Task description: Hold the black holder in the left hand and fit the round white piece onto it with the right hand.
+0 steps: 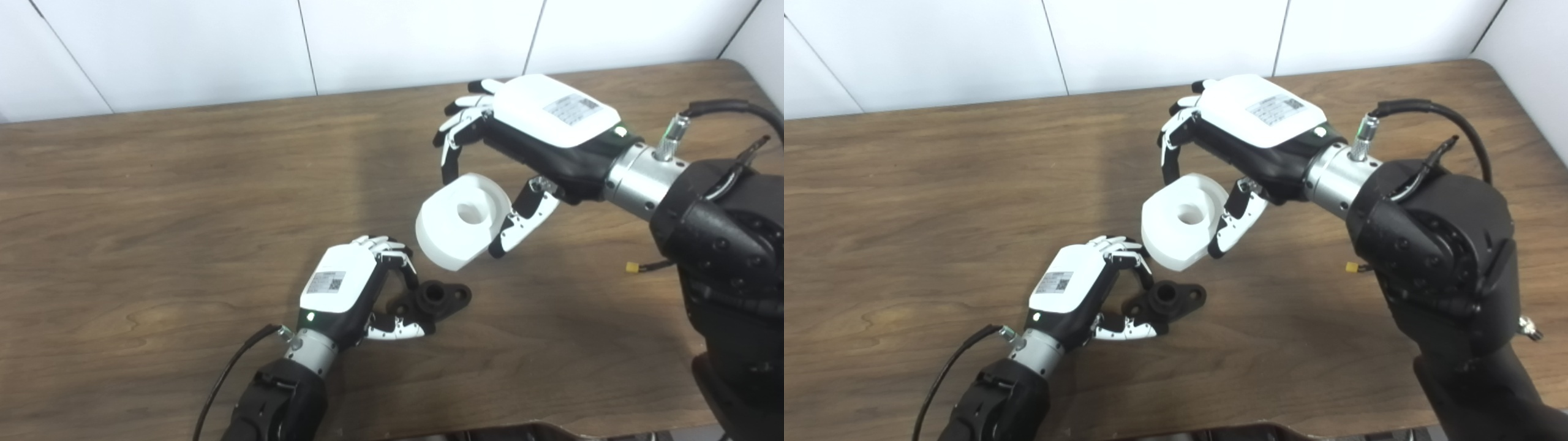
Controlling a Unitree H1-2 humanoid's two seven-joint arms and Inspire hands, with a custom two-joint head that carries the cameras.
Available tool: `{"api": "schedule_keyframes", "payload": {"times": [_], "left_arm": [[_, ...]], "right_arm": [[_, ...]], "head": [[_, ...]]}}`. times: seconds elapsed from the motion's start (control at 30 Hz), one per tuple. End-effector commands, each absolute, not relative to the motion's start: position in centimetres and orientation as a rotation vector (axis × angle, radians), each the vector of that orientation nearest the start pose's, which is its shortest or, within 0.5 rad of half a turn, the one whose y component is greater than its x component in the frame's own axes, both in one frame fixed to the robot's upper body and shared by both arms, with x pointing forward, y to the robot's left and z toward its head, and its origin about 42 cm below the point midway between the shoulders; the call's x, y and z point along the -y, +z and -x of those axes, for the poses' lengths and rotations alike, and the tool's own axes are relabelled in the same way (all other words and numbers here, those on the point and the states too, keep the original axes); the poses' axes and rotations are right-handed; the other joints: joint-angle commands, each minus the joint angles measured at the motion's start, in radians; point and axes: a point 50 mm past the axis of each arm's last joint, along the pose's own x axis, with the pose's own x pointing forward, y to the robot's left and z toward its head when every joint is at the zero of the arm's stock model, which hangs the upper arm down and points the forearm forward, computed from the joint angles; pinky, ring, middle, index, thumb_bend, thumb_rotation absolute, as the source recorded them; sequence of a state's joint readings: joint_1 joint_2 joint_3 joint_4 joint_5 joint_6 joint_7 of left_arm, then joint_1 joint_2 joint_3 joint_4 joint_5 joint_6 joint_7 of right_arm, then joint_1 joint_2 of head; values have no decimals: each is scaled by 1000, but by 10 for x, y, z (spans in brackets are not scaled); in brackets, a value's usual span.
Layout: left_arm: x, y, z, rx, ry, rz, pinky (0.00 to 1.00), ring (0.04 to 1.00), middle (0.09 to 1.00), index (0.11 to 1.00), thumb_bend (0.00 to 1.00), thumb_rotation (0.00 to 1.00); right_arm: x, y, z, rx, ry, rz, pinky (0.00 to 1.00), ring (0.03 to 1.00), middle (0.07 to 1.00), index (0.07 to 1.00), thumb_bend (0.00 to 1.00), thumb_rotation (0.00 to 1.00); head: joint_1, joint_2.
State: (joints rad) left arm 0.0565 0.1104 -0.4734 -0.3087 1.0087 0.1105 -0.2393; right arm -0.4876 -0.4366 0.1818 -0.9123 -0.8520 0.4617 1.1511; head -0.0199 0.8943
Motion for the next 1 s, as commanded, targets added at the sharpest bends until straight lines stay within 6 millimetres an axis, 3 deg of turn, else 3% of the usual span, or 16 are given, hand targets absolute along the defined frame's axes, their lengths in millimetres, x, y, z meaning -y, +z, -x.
{"api": "schedule_keyframes", "payload": {"times": [0.0,0.97], "left_arm": [[-131,119,-228,53,-499,-1134,860,846,773,488,520,52],[-131,126,-231,40,-496,-1181,863,844,775,488,521,53]], "right_arm": [[202,375,-252,405,541,1387,982,896,784,483,525,134],[195,348,-253,356,653,1403,938,899,772,482,525,133]], "head": [[-1,2],[-24,28]]}}
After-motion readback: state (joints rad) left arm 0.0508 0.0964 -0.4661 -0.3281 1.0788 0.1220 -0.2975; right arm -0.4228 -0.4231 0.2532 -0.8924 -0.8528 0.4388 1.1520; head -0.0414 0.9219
